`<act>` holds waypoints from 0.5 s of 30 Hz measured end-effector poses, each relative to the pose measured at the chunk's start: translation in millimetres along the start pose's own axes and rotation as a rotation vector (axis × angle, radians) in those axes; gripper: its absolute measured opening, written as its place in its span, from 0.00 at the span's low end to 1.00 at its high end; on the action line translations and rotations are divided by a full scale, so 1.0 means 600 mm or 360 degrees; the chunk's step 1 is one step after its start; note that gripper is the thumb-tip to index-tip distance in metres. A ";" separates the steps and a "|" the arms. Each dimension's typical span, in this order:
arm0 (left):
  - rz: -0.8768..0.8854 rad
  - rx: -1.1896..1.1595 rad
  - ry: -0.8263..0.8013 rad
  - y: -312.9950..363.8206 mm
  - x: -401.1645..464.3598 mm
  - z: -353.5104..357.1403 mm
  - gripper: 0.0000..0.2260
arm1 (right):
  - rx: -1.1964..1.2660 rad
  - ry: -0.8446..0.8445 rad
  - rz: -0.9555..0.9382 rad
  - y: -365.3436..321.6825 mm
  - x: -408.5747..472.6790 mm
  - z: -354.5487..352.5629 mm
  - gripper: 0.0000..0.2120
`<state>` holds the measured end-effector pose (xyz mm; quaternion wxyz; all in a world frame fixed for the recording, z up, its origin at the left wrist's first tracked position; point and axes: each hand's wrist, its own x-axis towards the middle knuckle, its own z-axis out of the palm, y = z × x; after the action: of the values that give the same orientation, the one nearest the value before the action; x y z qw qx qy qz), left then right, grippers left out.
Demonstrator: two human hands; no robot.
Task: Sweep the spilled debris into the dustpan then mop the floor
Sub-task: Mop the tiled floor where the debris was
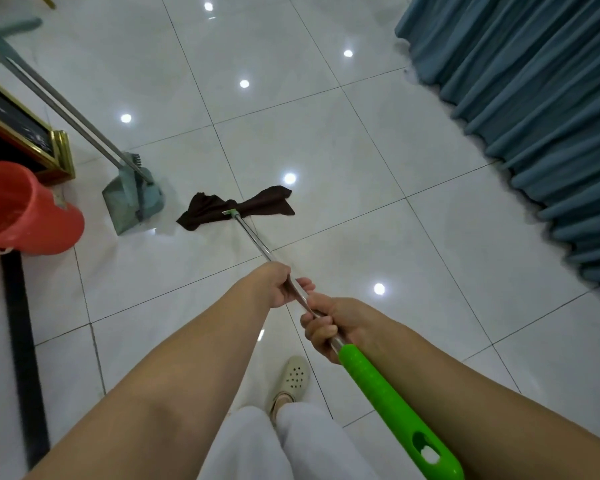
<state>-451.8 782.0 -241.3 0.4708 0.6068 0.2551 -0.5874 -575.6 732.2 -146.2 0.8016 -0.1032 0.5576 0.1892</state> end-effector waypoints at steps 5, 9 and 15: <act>0.0032 -0.0104 0.0002 -0.033 -0.032 -0.029 0.06 | -0.0023 -0.0018 -0.0010 0.054 -0.003 0.007 0.06; 0.0068 -0.0051 -0.0026 -0.088 -0.073 -0.064 0.11 | -0.0018 0.0011 -0.0035 0.135 -0.009 0.013 0.07; 0.0116 0.0116 -0.0096 -0.221 -0.141 -0.124 0.18 | 0.0045 0.0087 -0.0124 0.294 -0.035 -0.009 0.08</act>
<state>-546.2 923.8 -206.7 0.4769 0.6145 0.1972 -0.5967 -660.2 886.3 -120.4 0.7943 -0.1186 0.5774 0.1471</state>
